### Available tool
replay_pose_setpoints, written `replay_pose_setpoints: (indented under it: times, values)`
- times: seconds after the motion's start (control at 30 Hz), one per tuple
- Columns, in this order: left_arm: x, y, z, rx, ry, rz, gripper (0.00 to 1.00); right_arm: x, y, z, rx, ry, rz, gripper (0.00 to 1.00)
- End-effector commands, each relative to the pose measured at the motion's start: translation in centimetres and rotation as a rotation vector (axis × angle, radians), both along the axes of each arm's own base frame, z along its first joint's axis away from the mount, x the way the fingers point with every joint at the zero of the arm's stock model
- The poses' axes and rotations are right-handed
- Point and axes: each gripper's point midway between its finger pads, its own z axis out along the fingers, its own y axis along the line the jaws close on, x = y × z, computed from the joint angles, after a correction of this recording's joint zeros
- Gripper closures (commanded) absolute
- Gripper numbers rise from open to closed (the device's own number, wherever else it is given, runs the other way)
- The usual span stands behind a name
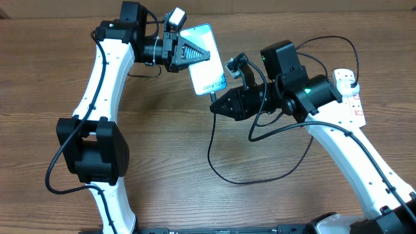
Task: Plug charger to phone and switch on socket
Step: 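Push the plug into the phone's bottom port held by the left gripper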
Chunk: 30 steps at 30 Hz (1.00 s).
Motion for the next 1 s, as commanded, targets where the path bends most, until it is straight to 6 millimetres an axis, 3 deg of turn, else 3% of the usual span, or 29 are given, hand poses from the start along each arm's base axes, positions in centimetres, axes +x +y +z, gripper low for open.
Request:
replay_pose_setpoints:
  times: [0.0,0.4,0.6,0.97]
  values:
    - [-1.1,-1.3,1.1,-0.042,0.007,-0.044,0.96,1.3,-0.4,1.4,0.021,-0.070,-0.036,0.96]
    - [-1.1,-1.3,1.0,-0.041,-0.016,-0.044,0.96,1.9,-1.1,1.6,0.030,-0.071,-0.053,0.96]
    - [-0.7,-1.2,-1.0,0.075,-0.021,-0.014,0.96,1.6,-1.2,1.3,0.020,-0.050,-0.053,0.96]
    - [-1.7,-1.1,-1.2,0.069,-0.090,-0.034,0.96,1.8,-1.1,1.4,0.025,-0.059,-0.053,0.96]
